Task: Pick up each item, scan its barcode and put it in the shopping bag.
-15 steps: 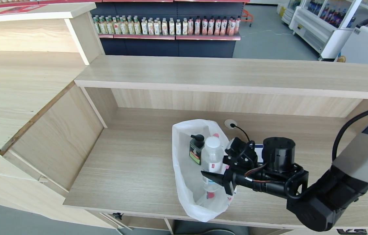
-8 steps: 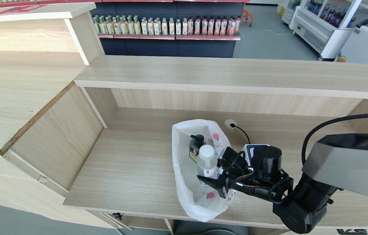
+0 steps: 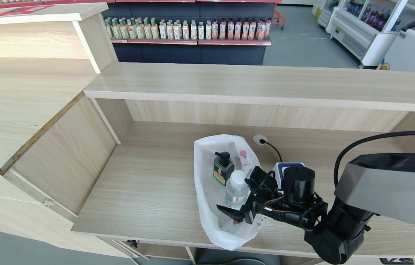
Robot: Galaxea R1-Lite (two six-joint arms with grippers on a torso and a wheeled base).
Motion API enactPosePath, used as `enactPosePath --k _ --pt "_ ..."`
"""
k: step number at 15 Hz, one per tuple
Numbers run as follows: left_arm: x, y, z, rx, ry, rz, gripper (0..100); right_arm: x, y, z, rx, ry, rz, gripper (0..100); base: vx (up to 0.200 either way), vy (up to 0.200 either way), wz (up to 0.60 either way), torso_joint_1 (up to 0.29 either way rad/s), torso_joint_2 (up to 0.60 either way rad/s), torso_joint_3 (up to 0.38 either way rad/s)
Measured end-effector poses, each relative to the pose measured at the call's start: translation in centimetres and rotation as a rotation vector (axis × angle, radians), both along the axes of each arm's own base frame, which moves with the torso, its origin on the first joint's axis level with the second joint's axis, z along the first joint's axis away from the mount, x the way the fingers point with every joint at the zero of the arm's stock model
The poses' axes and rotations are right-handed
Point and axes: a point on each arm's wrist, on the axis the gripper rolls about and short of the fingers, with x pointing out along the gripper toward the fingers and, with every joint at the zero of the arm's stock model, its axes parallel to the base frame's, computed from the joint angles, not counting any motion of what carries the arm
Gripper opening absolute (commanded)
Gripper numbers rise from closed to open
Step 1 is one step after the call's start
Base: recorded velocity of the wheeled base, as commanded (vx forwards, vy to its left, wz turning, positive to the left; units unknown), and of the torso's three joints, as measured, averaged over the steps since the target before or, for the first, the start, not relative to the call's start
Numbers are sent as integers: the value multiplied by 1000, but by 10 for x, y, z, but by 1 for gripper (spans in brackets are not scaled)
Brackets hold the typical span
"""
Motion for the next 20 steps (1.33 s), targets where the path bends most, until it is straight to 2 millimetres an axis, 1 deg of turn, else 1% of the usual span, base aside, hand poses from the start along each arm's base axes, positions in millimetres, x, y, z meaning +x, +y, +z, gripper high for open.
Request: enactPosePath --k 4,6,8,10,11,13,14,15,16,17,18,20 --pt "0 0 0 0 0 0 100 -9 -4 30 102 115 -23 100 0 0 0 0 0 0" --pt "0 0 0 0 0 0 100 -16 -13 49 123 217 -55 100 0 0 0 0 0 0" --pt "0 0 0 0 0 0 100 -28 -25 75 147 302 -88 100 0 0 0 0 0 0" --pt "0 0 0 0 0 0 100 -48 -47 108 168 346 -132 100 0 0 0 0 0 0" --pt "0 0 0 0 0 0 100 -58 -60 120 170 356 -166 100 0 0 0 0 0 0" --pt "0 0 0 0 0 0 100 -81 -105 142 171 336 -313 100 0 0 0 0 0 0" --pt "0 0 0 0 0 0 100 -94 -126 148 172 305 -394 100 0 0 0 0 0 0" --pt "0 0 0 0 0 0 100 -111 -144 151 170 271 -470 100 0 0 0 0 0 0" --pt "0 0 0 0 0 0 100 -131 -160 147 158 243 -550 100 0 0 0 0 0 0" --pt "0 0 0 0 0 0 100 -151 -170 140 144 222 -617 100 0 0 0 0 0 0" --pt "0 0 0 0 0 0 100 -170 -177 131 129 202 -678 100 0 0 0 0 0 0" --pt "0 0 0 0 0 0 100 -208 -185 112 115 166 -757 100 0 0 0 0 0 0"
